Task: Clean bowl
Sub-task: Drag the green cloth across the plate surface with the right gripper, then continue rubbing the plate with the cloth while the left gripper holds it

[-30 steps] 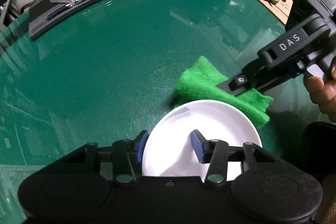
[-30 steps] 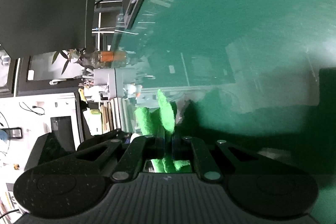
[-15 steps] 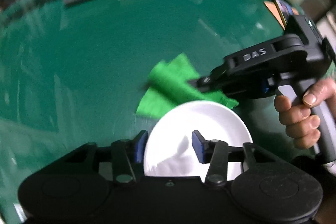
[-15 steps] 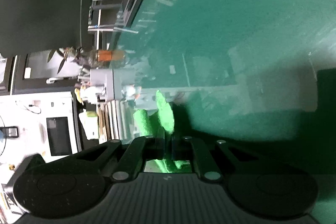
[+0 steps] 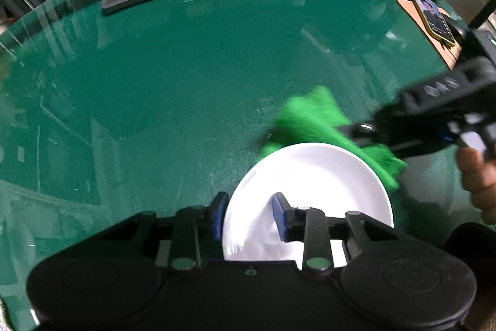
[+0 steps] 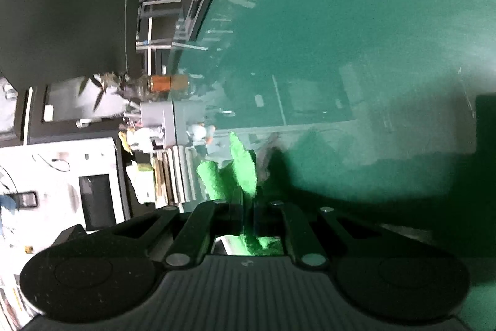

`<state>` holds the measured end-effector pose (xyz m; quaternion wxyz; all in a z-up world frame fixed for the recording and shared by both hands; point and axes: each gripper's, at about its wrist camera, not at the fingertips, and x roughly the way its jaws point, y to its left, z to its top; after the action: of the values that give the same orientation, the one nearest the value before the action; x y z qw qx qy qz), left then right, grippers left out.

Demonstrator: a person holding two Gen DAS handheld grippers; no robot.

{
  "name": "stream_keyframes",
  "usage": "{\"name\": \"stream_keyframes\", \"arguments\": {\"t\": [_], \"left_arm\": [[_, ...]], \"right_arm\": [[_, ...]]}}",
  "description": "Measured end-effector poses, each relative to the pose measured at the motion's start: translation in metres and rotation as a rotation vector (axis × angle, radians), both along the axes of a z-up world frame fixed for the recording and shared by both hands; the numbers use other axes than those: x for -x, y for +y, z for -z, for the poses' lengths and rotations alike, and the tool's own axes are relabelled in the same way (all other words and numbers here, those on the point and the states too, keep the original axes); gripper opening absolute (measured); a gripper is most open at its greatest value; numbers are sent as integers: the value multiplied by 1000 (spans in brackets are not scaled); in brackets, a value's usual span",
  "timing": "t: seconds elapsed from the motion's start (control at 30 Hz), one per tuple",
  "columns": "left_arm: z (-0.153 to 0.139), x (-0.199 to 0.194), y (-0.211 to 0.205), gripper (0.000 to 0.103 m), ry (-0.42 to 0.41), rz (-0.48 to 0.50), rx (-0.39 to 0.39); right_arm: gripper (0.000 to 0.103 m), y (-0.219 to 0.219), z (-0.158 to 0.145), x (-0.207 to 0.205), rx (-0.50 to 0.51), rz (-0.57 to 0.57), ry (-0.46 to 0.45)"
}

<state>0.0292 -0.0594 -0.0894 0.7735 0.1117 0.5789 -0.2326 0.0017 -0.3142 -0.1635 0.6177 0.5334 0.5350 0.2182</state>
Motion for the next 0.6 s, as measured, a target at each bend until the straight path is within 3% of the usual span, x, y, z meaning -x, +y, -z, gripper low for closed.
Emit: {"name": "stream_keyframes", "arguments": {"t": [0.17,0.47,0.6], "left_arm": [[1,0,-6,37,-6,38,-20],[0,4,-10,38,-31,50,-37],[-1,5,-10,40,-33,52,-31]], "right_arm": [[7,-13,-3,20,-12,0,24],[8,36,-6,-31,27,-60,-58],[8,30,-4,-27,27,-55,-55]]}}
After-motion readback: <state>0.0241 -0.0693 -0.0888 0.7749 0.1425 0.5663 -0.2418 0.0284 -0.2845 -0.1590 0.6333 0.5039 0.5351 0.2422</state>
